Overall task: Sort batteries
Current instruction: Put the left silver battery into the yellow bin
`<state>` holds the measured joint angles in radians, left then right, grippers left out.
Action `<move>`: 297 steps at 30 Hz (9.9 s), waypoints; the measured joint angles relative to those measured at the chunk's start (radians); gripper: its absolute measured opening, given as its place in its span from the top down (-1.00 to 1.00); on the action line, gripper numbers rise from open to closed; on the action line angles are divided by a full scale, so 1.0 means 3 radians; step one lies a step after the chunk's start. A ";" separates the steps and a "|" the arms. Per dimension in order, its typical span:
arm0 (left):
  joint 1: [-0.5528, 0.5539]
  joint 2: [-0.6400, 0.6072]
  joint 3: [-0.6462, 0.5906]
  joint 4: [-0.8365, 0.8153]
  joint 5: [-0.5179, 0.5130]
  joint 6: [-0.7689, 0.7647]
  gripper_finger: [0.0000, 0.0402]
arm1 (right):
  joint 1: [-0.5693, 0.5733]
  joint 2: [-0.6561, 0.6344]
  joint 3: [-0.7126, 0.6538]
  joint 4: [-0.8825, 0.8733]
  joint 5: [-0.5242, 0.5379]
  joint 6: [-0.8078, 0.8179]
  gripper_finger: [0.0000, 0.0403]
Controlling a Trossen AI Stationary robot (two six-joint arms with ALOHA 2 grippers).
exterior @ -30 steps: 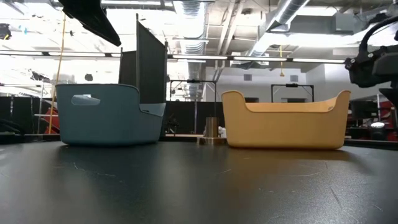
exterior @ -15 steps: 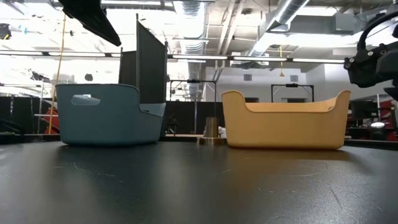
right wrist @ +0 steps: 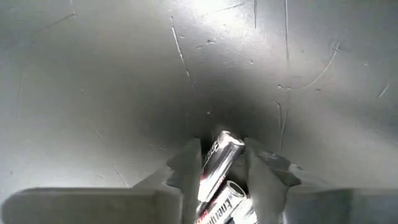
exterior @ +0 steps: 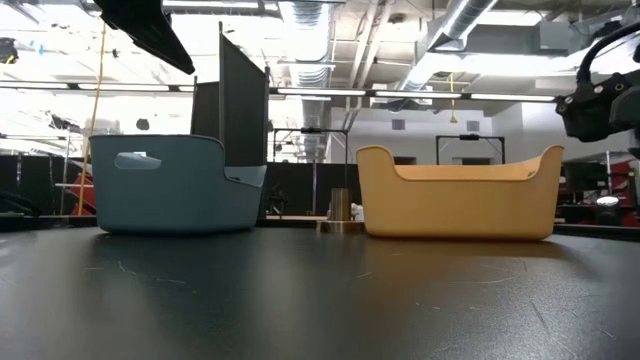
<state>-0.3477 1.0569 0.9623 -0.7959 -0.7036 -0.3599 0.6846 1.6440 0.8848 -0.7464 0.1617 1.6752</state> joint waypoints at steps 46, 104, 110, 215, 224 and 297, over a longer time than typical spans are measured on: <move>0.0000 0.0000 0.0000 0.0000 0.0001 0.0003 -0.36 | -0.0130 -0.0086 0.0660 -0.0627 0.0502 -0.0851 0.68; 0.0000 0.0011 0.0000 0.0003 0.0001 -0.0102 -0.36 | 0.0028 -0.0276 0.1504 -0.1671 0.0418 -0.2750 -0.31; 0.0001 0.0011 0.0000 0.0004 0.0001 -0.0177 -0.36 | 0.0405 0.0057 0.1503 -0.1702 0.0102 -0.2769 -0.32; 0.0000 0.0011 -0.0001 0.0243 -0.0001 -0.0746 -0.36 | 0.0184 -0.0278 0.0333 -0.0602 -0.0702 -0.2985 -0.93; 0.0001 0.0011 -0.0001 0.0233 -0.0001 -0.0737 -0.36 | 0.0263 -0.0266 0.0327 -0.0608 -0.0594 -0.3019 -0.98; 0.0001 0.0011 -0.0001 0.0229 -0.0001 -0.0759 -0.36 | 0.0577 -0.0071 -0.0127 0.0004 -0.0376 -0.2967 -0.34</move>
<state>-0.3474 1.0603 0.9620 -0.7273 -0.7040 -0.5877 0.8577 1.6226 0.8467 -0.7452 0.0490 0.7853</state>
